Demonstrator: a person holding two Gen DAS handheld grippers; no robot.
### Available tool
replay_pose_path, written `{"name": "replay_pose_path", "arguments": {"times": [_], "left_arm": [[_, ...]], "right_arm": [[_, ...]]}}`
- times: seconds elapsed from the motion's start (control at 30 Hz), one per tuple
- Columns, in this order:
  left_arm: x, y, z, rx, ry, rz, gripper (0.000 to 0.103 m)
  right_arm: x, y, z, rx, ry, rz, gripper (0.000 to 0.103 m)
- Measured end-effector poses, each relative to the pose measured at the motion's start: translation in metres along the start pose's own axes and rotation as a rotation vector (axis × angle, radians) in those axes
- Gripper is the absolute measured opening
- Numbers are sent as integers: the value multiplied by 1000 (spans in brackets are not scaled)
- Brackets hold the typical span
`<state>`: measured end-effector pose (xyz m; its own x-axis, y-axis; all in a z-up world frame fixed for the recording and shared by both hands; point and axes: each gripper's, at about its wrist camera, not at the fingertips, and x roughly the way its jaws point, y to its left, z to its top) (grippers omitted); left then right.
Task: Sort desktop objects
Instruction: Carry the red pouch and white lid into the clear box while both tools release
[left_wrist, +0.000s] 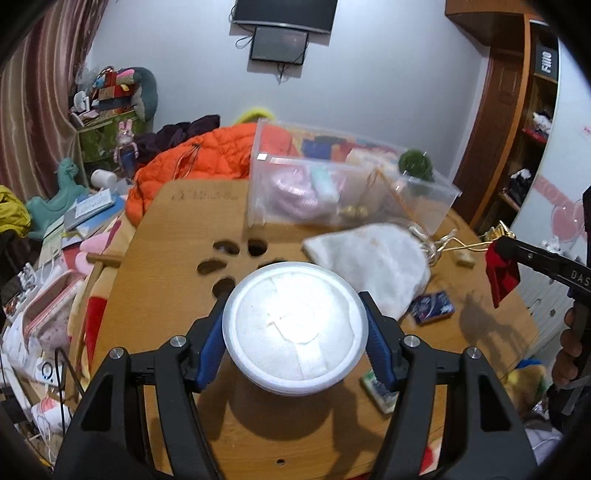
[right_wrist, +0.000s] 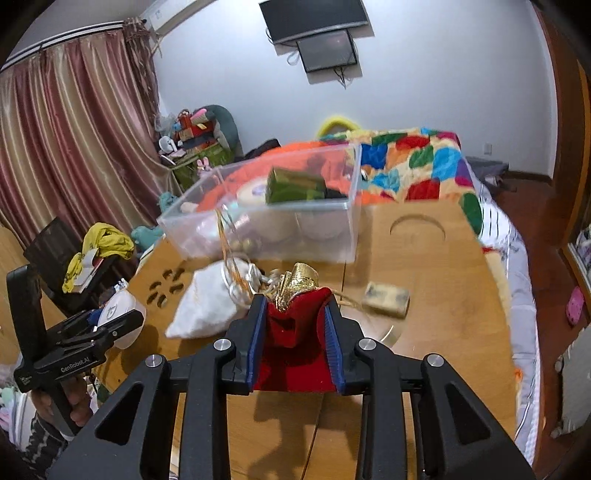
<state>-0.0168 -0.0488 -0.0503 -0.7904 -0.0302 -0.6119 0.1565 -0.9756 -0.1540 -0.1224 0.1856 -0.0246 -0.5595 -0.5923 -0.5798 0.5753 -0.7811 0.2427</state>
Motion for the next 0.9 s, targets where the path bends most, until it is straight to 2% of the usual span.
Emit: {"name": "replay_pose_path", "arguments": {"times": [0.27,0.6,0.9], "left_arm": [[-4,-2,30,12,-46,-23,65],[4,3,65,28,-61,-66,65],[20,6,97,24,-65,-103,65]], "right_arm": [[-12,8,31,-52,-61,-15,27],[-12,22,72,-99,-133,-10,27],[11,39,103,-140,-153,3,27]]}}
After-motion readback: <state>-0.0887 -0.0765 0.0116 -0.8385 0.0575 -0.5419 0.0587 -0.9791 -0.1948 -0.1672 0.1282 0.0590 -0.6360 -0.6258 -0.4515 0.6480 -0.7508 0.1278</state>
